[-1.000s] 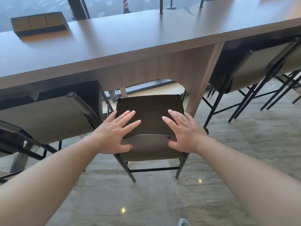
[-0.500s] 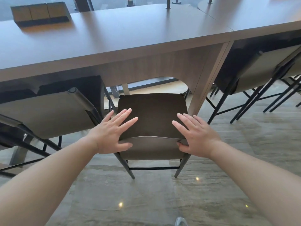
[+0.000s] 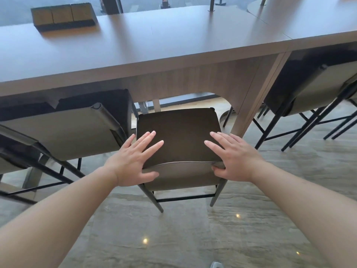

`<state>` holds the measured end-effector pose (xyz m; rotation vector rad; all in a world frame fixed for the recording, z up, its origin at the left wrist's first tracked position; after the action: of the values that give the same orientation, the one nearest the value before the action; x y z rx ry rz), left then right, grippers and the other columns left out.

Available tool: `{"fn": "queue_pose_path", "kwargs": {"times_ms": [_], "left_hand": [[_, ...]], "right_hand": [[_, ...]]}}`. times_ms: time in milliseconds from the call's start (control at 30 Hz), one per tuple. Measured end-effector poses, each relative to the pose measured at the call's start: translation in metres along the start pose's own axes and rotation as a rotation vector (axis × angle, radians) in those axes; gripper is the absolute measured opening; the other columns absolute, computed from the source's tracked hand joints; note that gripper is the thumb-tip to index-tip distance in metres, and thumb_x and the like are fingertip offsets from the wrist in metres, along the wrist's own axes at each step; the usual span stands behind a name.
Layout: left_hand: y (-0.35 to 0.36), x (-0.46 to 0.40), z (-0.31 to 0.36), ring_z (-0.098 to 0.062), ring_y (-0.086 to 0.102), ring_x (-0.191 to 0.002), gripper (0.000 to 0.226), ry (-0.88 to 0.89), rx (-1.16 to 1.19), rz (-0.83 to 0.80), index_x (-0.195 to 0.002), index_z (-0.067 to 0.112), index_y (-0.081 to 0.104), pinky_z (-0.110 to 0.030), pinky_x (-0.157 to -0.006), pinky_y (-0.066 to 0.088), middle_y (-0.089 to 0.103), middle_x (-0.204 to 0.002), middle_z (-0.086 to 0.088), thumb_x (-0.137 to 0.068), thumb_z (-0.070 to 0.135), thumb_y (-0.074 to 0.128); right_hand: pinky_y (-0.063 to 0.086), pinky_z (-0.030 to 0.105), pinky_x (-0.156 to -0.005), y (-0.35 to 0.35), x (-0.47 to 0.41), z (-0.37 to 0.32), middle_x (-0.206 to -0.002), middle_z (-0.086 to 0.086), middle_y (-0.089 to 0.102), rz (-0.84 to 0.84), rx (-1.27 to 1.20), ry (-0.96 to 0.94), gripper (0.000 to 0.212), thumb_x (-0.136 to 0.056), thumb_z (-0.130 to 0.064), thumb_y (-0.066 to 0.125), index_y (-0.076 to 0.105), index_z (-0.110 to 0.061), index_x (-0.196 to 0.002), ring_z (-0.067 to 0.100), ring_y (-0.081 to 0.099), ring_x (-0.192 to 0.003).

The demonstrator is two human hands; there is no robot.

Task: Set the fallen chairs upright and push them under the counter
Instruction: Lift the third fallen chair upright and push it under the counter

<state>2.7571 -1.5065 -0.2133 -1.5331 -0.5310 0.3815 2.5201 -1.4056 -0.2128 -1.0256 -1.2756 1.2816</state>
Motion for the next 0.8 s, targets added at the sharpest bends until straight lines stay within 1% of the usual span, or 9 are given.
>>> {"fn": "queue_pose_path", "kwargs": {"times_ms": [100,233,367,533,700,800], "left_hand": [[0.0,0.002,-0.001,-0.01,-0.023,-0.148,0.088,-0.032,0.005,-0.004,-0.142,0.051,-0.031,-0.045,-0.122,-0.009,-0.021,-0.163,0.004,-0.082,0.078,0.026],[0.002,0.004,-0.003,-0.011,-0.021,-0.149,0.087,-0.07,0.016,-0.012,-0.142,0.051,-0.032,-0.047,-0.122,-0.007,-0.022,-0.162,0.005,-0.082,0.079,0.025],[0.003,0.005,-0.006,-0.01,-0.024,-0.148,0.088,-0.105,0.017,-0.01,-0.143,0.05,-0.03,-0.046,-0.122,-0.008,-0.023,-0.162,0.006,-0.082,0.078,0.027],[0.001,-0.001,-0.005,-0.009,-0.025,-0.147,0.088,-0.141,0.013,0.0,-0.145,0.049,-0.027,-0.044,-0.122,-0.009,-0.024,-0.162,0.006,-0.083,0.078,0.028],[0.0,-0.018,0.003,-0.01,-0.025,-0.147,0.086,-0.135,0.003,0.007,-0.144,0.052,-0.028,-0.043,-0.122,-0.01,-0.025,-0.161,0.008,-0.082,0.079,0.026],[0.002,-0.021,0.0,-0.01,-0.025,-0.147,0.085,-0.15,0.001,-0.008,-0.144,0.053,-0.025,-0.044,-0.122,-0.009,-0.024,-0.161,0.008,-0.082,0.078,0.028]], "right_hand": [[0.019,0.042,-0.12,-0.004,-0.006,0.001,-0.162,0.007,0.021,0.006,0.008,-0.023,0.081,-0.081,-0.066,0.03,0.022,-0.029,-0.153,0.024,0.02,-0.148],[0.019,0.043,-0.12,-0.006,-0.016,0.005,-0.163,0.007,0.019,0.012,0.015,-0.061,0.081,-0.081,-0.065,0.032,0.021,-0.03,-0.153,0.024,0.018,-0.149],[0.017,0.043,-0.121,-0.007,-0.03,0.009,-0.163,0.007,0.018,0.022,0.017,-0.104,0.081,-0.081,-0.066,0.031,0.019,-0.03,-0.153,0.024,0.017,-0.149],[0.021,0.044,-0.12,-0.005,-0.041,0.019,-0.162,0.007,0.021,0.029,-0.007,-0.119,0.082,-0.08,-0.066,0.033,0.02,-0.031,-0.153,0.025,0.02,-0.148],[0.023,0.048,-0.118,0.0,-0.039,0.035,-0.161,0.007,0.023,0.045,-0.002,-0.145,0.078,-0.082,-0.065,0.038,0.022,-0.036,-0.153,0.028,0.023,-0.147],[0.017,0.052,-0.117,0.003,-0.044,0.037,-0.162,0.003,0.021,0.039,0.009,-0.154,0.077,-0.083,-0.069,0.037,0.018,-0.041,-0.152,0.031,0.022,-0.147]]}}
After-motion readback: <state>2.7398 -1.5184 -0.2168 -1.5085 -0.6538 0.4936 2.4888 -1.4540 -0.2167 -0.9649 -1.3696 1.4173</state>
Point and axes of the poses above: each hand's wrist, its own x-axis away from the middle knuckle, its own y-axis out of the palm, z = x × y, the point moved 9 cm from there along -x, towards the middle knuckle
